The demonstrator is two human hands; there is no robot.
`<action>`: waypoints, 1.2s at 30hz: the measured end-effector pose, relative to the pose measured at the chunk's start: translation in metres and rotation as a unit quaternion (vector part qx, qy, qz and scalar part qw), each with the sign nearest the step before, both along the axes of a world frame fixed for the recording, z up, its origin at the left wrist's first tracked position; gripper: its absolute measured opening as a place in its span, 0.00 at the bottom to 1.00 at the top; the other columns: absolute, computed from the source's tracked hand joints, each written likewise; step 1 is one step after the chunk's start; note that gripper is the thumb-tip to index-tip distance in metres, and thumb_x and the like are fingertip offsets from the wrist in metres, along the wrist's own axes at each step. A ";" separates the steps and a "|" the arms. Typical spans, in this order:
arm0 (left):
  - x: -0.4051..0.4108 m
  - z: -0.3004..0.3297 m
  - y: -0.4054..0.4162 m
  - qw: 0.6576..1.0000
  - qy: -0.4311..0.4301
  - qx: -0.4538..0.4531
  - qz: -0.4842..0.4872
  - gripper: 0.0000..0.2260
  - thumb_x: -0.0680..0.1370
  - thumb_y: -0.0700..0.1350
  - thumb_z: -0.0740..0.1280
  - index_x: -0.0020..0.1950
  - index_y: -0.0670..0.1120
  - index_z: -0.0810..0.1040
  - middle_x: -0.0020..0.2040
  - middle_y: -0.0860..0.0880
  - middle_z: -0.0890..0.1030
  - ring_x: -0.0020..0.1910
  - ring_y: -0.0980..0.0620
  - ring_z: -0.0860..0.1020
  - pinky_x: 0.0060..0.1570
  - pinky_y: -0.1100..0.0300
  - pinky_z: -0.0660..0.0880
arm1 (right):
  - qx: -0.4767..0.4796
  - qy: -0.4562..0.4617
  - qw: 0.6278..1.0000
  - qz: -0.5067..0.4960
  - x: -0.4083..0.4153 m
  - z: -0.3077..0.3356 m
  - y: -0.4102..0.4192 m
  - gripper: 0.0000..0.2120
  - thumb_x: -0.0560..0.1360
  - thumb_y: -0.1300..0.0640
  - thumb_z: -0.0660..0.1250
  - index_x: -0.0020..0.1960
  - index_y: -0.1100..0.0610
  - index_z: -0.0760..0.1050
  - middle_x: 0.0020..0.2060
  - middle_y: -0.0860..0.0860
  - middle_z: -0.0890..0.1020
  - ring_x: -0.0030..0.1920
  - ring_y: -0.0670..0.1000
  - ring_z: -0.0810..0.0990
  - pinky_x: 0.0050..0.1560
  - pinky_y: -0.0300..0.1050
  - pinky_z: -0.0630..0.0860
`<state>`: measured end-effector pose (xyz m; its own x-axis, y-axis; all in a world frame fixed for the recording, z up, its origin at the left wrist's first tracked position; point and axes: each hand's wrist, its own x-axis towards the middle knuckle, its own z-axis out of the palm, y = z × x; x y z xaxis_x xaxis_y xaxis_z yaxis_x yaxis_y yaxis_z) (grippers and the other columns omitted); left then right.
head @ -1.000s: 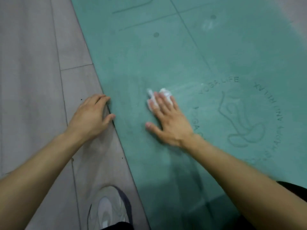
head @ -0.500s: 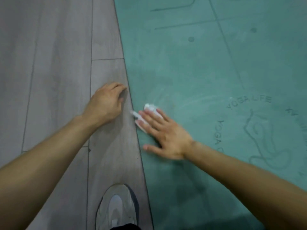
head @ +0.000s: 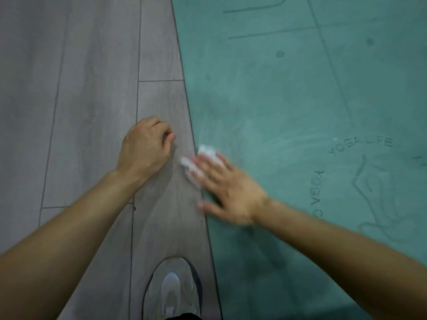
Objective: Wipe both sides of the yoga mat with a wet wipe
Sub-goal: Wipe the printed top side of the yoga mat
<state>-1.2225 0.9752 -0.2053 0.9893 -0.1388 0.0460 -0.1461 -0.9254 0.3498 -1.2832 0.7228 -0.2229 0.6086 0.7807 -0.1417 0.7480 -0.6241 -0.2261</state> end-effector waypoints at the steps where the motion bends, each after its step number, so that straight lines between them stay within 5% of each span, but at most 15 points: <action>1: -0.002 -0.002 0.000 1.000 -0.004 -0.004 0.000 0.07 0.83 0.45 0.68 0.50 0.44 0.81 0.46 0.46 0.78 0.44 0.49 0.74 0.45 0.52 0.73 | -0.003 0.026 0.998 0.063 -0.030 0.003 -0.015 0.37 0.85 0.34 0.52 0.86 0.52 0.47 0.86 0.51 0.46 0.85 0.55 0.40 0.84 0.59 0.46; 3: -0.005 -0.007 -0.001 1.000 -0.006 -0.004 -0.006 0.06 0.82 0.45 0.68 0.49 0.43 0.81 0.46 0.46 0.78 0.45 0.46 0.75 0.45 0.50 0.73 | 0.011 0.056 0.988 0.147 -0.049 0.008 -0.043 0.35 0.86 0.36 0.54 0.86 0.51 0.49 0.86 0.50 0.47 0.85 0.53 0.41 0.84 0.59 0.48; 5: -0.008 -0.008 -0.005 1.000 -0.002 -0.004 -0.022 0.06 0.82 0.45 0.68 0.50 0.43 0.82 0.47 0.46 0.79 0.46 0.47 0.75 0.46 0.52 0.73 | -0.013 0.021 0.993 0.112 -0.009 0.003 -0.062 0.34 0.87 0.37 0.52 0.86 0.49 0.45 0.86 0.49 0.46 0.85 0.52 0.41 0.84 0.58 0.46; 7: -0.010 -0.007 -0.009 0.999 0.003 -0.002 -0.043 0.05 0.82 0.45 0.69 0.51 0.44 0.83 0.48 0.47 0.80 0.46 0.50 0.75 0.47 0.56 0.71 | -0.035 -0.029 0.996 -0.070 0.059 -0.005 -0.077 0.34 0.87 0.36 0.47 0.86 0.48 0.42 0.86 0.48 0.45 0.85 0.52 0.42 0.84 0.58 0.46; 11: -0.016 -0.004 -0.007 0.998 -0.001 0.013 -0.054 0.05 0.80 0.45 0.71 0.51 0.44 0.85 0.48 0.48 0.80 0.47 0.49 0.77 0.48 0.57 0.71 | -0.019 -0.008 0.912 -0.409 0.138 -0.008 -0.093 0.38 0.84 0.31 0.43 0.86 0.51 0.46 0.86 0.51 0.47 0.85 0.52 0.43 0.84 0.55 0.40; 13: -0.017 -0.004 -0.007 0.999 -0.003 0.011 -0.046 0.05 0.81 0.45 0.71 0.51 0.44 0.84 0.48 0.48 0.80 0.46 0.49 0.77 0.47 0.57 0.72 | -0.004 -0.017 0.926 -0.378 0.119 -0.012 -0.061 0.39 0.84 0.31 0.46 0.86 0.54 0.47 0.86 0.52 0.46 0.85 0.56 0.43 0.84 0.59 0.42; 16: -0.018 -0.005 -0.014 0.999 -0.008 0.002 -0.040 0.04 0.81 0.43 0.70 0.50 0.44 0.83 0.47 0.48 0.79 0.46 0.48 0.77 0.46 0.53 0.74 | 0.002 -0.023 0.992 -0.126 0.038 -0.009 -0.026 0.37 0.85 0.34 0.51 0.86 0.53 0.49 0.86 0.52 0.48 0.85 0.58 0.42 0.83 0.61 0.48; 18: -0.021 -0.007 -0.024 0.999 -0.013 -0.001 -0.047 0.03 0.81 0.41 0.69 0.50 0.45 0.82 0.47 0.46 0.80 0.46 0.45 0.77 0.47 0.49 0.74 | 0.000 0.003 1.000 -0.010 -0.014 -0.003 -0.036 0.35 0.86 0.36 0.52 0.86 0.52 0.49 0.86 0.52 0.48 0.85 0.55 0.42 0.84 0.59 0.48; 21: -0.024 -0.008 -0.038 0.999 -0.006 -0.008 -0.050 0.03 0.80 0.41 0.69 0.52 0.46 0.83 0.48 0.47 0.82 0.47 0.44 0.79 0.48 0.48 0.76 | -0.018 -0.003 0.998 -0.060 -0.039 0.000 -0.091 0.33 0.87 0.38 0.51 0.86 0.49 0.46 0.86 0.49 0.47 0.85 0.52 0.41 0.84 0.58 0.48; 23: -0.026 -0.002 -0.047 0.999 0.004 -0.021 -0.049 0.04 0.79 0.43 0.70 0.53 0.48 0.82 0.48 0.49 0.83 0.46 0.45 0.80 0.48 0.48 0.78 | -0.057 -0.021 0.966 -0.253 -0.036 -0.002 -0.141 0.33 0.86 0.36 0.45 0.86 0.48 0.44 0.86 0.48 0.46 0.85 0.50 0.40 0.84 0.58 0.49; 25: -0.033 0.008 -0.061 0.998 0.027 -0.033 -0.049 0.03 0.79 0.47 0.71 0.51 0.52 0.81 0.45 0.52 0.83 0.43 0.46 0.81 0.43 0.49 0.79 | -0.082 -0.001 0.885 -0.458 -0.042 -0.002 -0.187 0.36 0.84 0.32 0.38 0.86 0.48 0.42 0.86 0.50 0.45 0.85 0.49 0.39 0.84 0.58 0.46; 29: -0.065 0.019 -0.100 0.987 0.103 0.010 -0.124 0.16 0.78 0.63 0.70 0.42 0.51 0.78 0.37 0.53 0.83 0.39 0.48 0.82 0.35 0.55 0.73 | -0.066 0.027 0.781 -0.620 -0.052 -0.012 -0.191 0.42 0.81 0.28 0.38 0.86 0.52 0.41 0.86 0.53 0.44 0.85 0.51 0.37 0.83 0.58 0.40; 32: -0.088 0.024 -0.123 0.960 0.165 0.109 -0.201 0.28 0.72 0.76 0.66 0.39 0.51 0.75 0.39 0.52 0.83 0.42 0.49 0.82 0.36 0.56 0.68 | -0.047 -0.008 0.846 -0.531 -0.059 -0.011 -0.147 0.40 0.83 0.30 0.45 0.86 0.52 0.44 0.86 0.53 0.42 0.85 0.55 0.38 0.83 0.61 0.43; 34: -0.098 0.031 -0.129 0.945 0.184 0.150 -0.226 0.31 0.67 0.80 0.65 0.38 0.51 0.72 0.40 0.52 0.84 0.44 0.50 0.83 0.39 0.56 0.72 | -0.024 -0.007 0.941 -0.339 -0.080 -0.005 -0.114 0.37 0.85 0.33 0.51 0.86 0.51 0.46 0.86 0.52 0.43 0.85 0.56 0.39 0.83 0.63 0.46; 36: -0.106 0.032 -0.132 0.929 0.197 0.189 -0.249 0.31 0.65 0.80 0.67 0.36 0.53 0.67 0.44 0.52 0.85 0.48 0.50 0.84 0.43 0.56 0.74 | -0.014 0.017 0.989 -0.146 -0.114 -0.001 -0.094 0.35 0.86 0.37 0.53 0.86 0.50 0.48 0.86 0.52 0.45 0.85 0.56 0.40 0.84 0.61 0.46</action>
